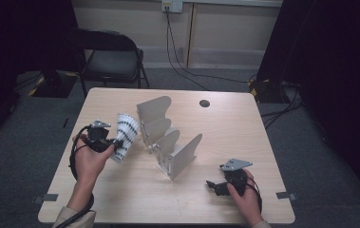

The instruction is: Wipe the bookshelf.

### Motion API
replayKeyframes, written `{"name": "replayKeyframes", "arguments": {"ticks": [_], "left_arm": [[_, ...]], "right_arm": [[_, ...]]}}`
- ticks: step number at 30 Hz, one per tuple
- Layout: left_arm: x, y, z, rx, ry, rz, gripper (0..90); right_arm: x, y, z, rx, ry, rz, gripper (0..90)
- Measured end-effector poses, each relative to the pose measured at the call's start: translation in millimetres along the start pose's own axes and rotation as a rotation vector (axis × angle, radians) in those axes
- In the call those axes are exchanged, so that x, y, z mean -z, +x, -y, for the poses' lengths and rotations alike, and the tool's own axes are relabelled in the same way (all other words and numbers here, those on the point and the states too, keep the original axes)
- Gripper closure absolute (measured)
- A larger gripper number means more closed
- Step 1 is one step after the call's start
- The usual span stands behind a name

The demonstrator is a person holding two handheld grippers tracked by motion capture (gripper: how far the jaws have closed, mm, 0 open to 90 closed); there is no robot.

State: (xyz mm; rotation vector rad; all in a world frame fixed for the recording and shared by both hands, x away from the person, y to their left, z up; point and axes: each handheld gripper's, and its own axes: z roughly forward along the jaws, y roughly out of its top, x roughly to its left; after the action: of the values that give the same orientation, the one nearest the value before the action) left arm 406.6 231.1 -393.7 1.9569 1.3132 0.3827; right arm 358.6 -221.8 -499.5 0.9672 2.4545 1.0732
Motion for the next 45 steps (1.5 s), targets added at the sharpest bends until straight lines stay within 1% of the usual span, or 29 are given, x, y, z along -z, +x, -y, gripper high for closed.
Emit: {"name": "replayKeyframes", "arguments": {"ticks": [4,6,8,11,14,16,18,21,30,34,41,45], "left_arm": [[8.4,-2.8,-19.7,-0.002,-0.059,-0.01,76.8],[9.5,-4.2,-27.5,-0.003,-0.082,-0.012,76.8],[7.2,-6.5,-33.0,-0.01,-0.081,-0.013,76.8],[-2.5,-9.6,-34.7,-0.02,-0.056,-0.012,76.7],[-13.1,-11.7,-30.0,-0.022,-0.032,-0.003,76.8],[-19.9,-12.3,-25.0,-0.015,-0.02,0.001,76.7],[-25.6,-12.6,-19.9,-0.019,0.003,0.005,76.8],[-33.7,-13.5,-11.1,-0.016,0.02,0.01,76.8],[-58.6,-18.8,16.5,-0.02,0.093,0.043,76.8],[-67.4,-20.2,27.1,-0.01,0.115,0.056,76.8],[-72.6,-18.3,41.0,0.007,0.139,0.066,76.8],[-66.1,-14.8,39.8,0.011,0.132,0.063,76.7]], "right_arm": [[0.0,-0.1,0.0,0.001,0.0,0.0,13.5],[0.0,0.0,0.0,0.001,0.0,0.0,13.5],[0.0,0.0,0.0,0.0,0.0,0.0,13.5],[0.0,0.0,0.0,0.0,0.0,-0.001,13.5],[0.0,0.0,0.0,0.0,0.0,-0.001,13.5],[0.0,-0.1,0.0,0.001,0.0,0.0,13.5],[0.0,-0.1,0.0,0.001,0.0,0.0,13.5],[0.0,-0.1,0.0,0.001,0.0,0.0,13.5],[0.0,0.0,0.0,0.0,0.0,0.0,13.5],[0.0,-0.1,0.0,0.001,0.0,-0.001,13.5],[0.0,-0.1,0.0,0.001,0.0,0.0,13.5],[0.0,0.0,0.0,0.0,0.0,-0.001,13.5]]}}
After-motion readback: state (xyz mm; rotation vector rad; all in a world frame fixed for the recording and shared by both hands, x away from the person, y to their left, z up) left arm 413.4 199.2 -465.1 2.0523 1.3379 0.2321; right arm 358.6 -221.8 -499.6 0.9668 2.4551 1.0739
